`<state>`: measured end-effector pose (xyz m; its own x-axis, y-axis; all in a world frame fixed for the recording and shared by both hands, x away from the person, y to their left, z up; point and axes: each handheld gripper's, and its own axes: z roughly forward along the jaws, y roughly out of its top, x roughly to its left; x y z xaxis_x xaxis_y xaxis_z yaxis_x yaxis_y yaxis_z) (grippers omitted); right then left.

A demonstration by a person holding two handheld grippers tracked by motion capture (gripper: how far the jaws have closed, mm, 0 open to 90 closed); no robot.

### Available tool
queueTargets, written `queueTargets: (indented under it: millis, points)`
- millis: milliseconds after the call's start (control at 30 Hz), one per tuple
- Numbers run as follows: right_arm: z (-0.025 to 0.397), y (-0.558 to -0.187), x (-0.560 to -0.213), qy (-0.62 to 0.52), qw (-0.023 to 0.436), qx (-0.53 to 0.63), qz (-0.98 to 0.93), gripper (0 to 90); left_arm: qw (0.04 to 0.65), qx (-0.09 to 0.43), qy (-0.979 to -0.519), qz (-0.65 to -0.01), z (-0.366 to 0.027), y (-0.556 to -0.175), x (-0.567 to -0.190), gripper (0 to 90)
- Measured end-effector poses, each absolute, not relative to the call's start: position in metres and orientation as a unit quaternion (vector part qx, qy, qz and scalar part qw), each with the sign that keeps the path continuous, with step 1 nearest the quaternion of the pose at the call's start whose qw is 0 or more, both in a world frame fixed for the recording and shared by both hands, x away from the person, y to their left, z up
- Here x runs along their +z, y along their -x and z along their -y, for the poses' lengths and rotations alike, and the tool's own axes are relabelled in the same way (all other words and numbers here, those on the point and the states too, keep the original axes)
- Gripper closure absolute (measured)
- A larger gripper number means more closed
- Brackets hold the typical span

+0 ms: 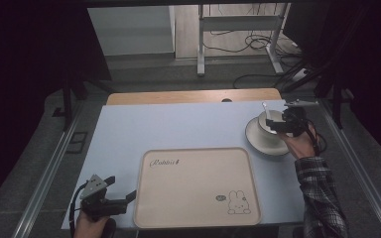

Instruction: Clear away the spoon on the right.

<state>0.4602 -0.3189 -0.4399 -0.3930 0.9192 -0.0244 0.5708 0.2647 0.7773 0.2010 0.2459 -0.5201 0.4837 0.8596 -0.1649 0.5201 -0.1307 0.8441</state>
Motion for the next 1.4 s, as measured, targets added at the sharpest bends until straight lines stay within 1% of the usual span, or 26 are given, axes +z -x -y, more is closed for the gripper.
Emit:
queueTargets:
  millis: [33, 67, 100, 133, 167, 200, 300, 367, 500, 600, 667, 800, 867, 967, 1100, 1200, 1400]
  points:
    - [0.319, -0.465, -0.441, -0.493, 0.246, 0.35, -0.757, 31.5, 0.459, 0.186, -0.729, -0.473, -0.246, -0.201, -0.52, 3.6]
    - [0.319, -0.465, -0.441, -0.493, 0.246, 0.35, -0.757, 31.5, 0.459, 0.186, -0.729, -0.473, -0.246, -0.201, -0.52, 3.6]
    - [0.319, -0.471, -0.443, -0.498, 0.242, 0.345, -0.758, 34.6, 0.459, 0.186, -0.73, -0.472, -0.246, -0.201, -0.52, 3.6]
    - [0.319, -0.471, -0.443, -0.498, 0.242, 0.345, -0.758, 34.6, 0.459, 0.187, -0.73, -0.472, -0.246, -0.201, -0.52, 3.6]
    - [0.318, -0.475, -0.446, -0.5, 0.241, 0.345, -0.757, 38.5, 0.459, 0.187, -0.73, -0.471, -0.245, -0.201, -0.52, 3.6]
    - [0.318, -0.475, -0.446, -0.5, 0.241, 0.345, -0.757, 38.5, 0.459, 0.187, -0.73, -0.47, -0.245, -0.201, -0.52, 3.6]
    - [0.315, -0.482, -0.452, -0.499, 0.248, 0.337, -0.759, 45.8, 0.458, 0.188, -0.731, -0.469, -0.245, -0.2, -0.52, 3.6]
    - [0.315, -0.485, -0.452, -0.499, 0.249, 0.334, -0.76, 46.9, 0.458, 0.188, -0.731, -0.469, -0.245, -0.2, -0.52, 3.6]
    - [0.312, -0.495, -0.455, -0.497, 0.254, 0.324, -0.764, 55.0, 0.458, 0.189, -0.731, -0.468, -0.245, -0.2, -0.52, 3.6]
    - [0.312, -0.498, -0.457, -0.5, 0.254, 0.321, -0.763, 57.0, 0.458, 0.189, -0.732, -0.468, -0.245, -0.2, -0.52, 3.6]
    - [0.312, -0.5, -0.46, -0.502, 0.246, 0.323, -0.763, 58.2, 0.457, 0.19, -0.733, -0.467, -0.245, -0.2, -0.52, 3.7]
    - [0.31, -0.504, -0.463, -0.501, 0.249, 0.316, -0.766, 59.7, 0.457, 0.19, -0.733, -0.467, -0.244, -0.2, -0.52, 3.7]
    - [0.31, -0.509, -0.466, -0.506, 0.248, 0.306, -0.768, 62.6, 0.457, 0.19, -0.733, -0.467, -0.244, -0.2, -0.52, 3.7]
    - [0.31, -0.511, -0.467, -0.506, 0.246, 0.303, -0.769, 63.7, 0.457, 0.19, -0.733, -0.467, -0.244, -0.2, -0.52, 3.7]
    - [0.308, -0.513, -0.47, -0.505, 0.247, 0.299, -0.771, 72.1, 0.456, 0.19, -0.734, -0.466, -0.244, -0.2, -0.52, 3.8]
    - [0.306, -0.513, -0.469, -0.513, 0.244, 0.3, -0.767, 73.9, 0.456, 0.19, -0.734, -0.466, -0.244, -0.2, -0.52, 3.8]
    - [0.304, -0.508, -0.463, -0.505, 0.244, 0.298, -0.773, 74.3, 0.454, 0.192, -0.735, -0.465, -0.244, -0.2, -0.52, 3.9]
